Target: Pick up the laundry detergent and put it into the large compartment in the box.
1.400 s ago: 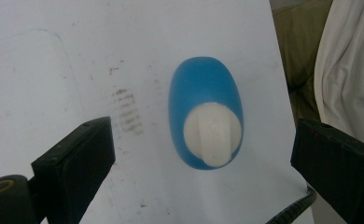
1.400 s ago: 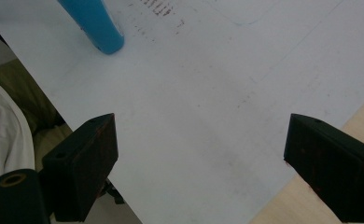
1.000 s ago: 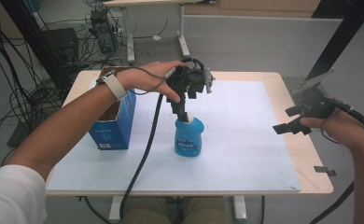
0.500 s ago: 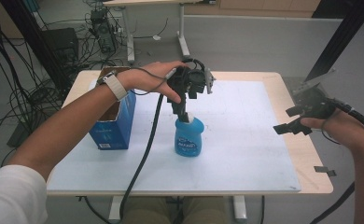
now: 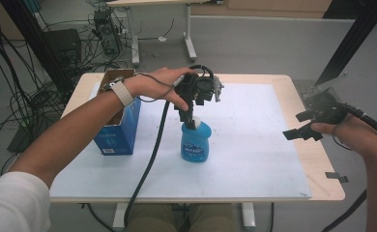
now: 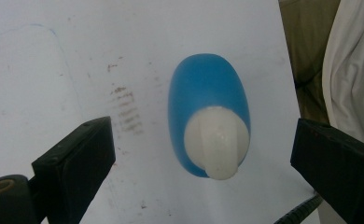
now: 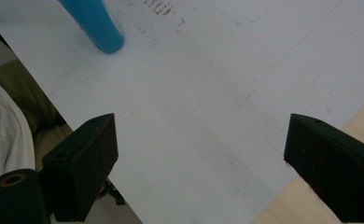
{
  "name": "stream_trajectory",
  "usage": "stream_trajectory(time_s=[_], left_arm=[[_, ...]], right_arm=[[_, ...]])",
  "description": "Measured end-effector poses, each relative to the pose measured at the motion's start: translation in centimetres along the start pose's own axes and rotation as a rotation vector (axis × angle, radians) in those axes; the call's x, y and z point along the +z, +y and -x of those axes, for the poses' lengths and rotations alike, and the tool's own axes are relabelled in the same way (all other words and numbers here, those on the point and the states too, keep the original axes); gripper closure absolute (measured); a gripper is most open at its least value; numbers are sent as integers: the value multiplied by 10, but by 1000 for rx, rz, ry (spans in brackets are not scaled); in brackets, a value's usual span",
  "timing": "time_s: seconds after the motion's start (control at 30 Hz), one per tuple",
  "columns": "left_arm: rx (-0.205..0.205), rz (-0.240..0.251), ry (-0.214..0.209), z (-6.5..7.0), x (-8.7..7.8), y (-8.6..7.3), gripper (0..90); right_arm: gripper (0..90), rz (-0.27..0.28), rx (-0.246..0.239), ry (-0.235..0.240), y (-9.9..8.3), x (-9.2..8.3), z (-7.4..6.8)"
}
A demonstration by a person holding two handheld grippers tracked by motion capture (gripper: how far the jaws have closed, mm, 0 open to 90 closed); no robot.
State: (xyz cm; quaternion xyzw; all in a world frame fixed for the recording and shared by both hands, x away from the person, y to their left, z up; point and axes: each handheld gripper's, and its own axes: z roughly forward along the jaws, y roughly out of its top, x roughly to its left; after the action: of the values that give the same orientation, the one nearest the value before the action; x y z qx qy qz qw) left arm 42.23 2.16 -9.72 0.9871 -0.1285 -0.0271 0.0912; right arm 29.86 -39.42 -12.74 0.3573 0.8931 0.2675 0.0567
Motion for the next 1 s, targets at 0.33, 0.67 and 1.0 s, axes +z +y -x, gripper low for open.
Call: stream_trajectory(time_s=[0.33,0.67,1.0], left_arm=[[5,-20,8,4,19,4,70],[8,-26,0,4,31,6,71],[9,-30,-3,3,36,7,72]], right_arm=[[97,-2,4,8,-1,4,1],[97,-1,5,8,-2,5,1],[97,-2,8,9,-3,5,1]])
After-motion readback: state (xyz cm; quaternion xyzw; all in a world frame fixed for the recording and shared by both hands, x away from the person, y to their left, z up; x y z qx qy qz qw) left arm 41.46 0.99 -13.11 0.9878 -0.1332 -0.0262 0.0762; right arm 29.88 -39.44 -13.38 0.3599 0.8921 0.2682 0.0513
